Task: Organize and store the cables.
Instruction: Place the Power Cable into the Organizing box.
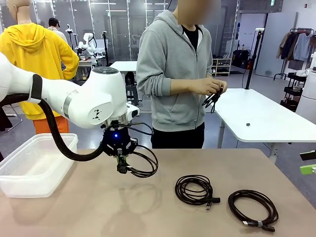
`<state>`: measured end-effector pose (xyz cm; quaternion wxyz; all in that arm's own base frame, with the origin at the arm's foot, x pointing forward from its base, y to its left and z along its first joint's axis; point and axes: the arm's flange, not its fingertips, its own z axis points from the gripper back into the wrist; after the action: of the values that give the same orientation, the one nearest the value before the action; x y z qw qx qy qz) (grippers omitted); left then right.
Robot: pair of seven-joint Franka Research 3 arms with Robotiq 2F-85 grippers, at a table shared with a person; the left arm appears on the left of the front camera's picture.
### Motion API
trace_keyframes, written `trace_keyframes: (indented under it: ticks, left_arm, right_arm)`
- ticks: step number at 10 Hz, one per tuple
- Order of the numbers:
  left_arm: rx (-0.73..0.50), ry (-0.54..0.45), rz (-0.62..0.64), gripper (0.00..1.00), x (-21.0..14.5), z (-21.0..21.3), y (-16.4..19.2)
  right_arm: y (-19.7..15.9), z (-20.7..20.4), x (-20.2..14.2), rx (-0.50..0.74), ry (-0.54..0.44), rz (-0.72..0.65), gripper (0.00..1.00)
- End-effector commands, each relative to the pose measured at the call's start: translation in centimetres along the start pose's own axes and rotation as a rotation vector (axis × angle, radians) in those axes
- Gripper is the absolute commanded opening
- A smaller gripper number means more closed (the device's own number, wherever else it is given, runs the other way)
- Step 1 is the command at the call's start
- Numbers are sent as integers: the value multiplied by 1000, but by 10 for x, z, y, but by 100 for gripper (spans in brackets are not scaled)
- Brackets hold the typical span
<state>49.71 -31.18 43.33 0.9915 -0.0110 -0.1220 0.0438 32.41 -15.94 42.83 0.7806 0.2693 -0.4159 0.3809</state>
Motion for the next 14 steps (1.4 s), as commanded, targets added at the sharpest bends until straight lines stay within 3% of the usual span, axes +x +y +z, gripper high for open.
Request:
trace_keyframes:
  ticks: [1, 2, 3, 5, 6, 10, 12, 14]
  left_arm:
    - [-1, -4, 19, 11, 0, 2, -1]
    - [0, 0, 0, 20, 0, 0, 0]
    - [-100, 10, -167, 20, 7, 19, 6]
    - [-209, 43, -271, 20, 42, 63, 55]
    - [-227, 8, -274, 20, 53, 77, 84]
    - [-319, -115, -241, 20, 80, 115, 229]
    - [-307, -139, -199, 20, 86, 122, 327]
    - [-303, -139, -238, 20, 78, 127, 395]
  right_arm:
    - [0, 1, 1, -3, -23, 14, 100]
    - [0, 1, 1, -3, -23, 14, 100]
    - [0, 1, 1, -3, -23, 14, 100]
    - [0, 1, 1, -3, -23, 14, 100]
    - [0, 1, 1, -3, -23, 14, 100]
    - [0, 1, 1, -3, -23, 14, 100]
    - [0, 1, 1, -3, -23, 14, 100]
    - [0, 1, 1, -3, -23, 14, 100]
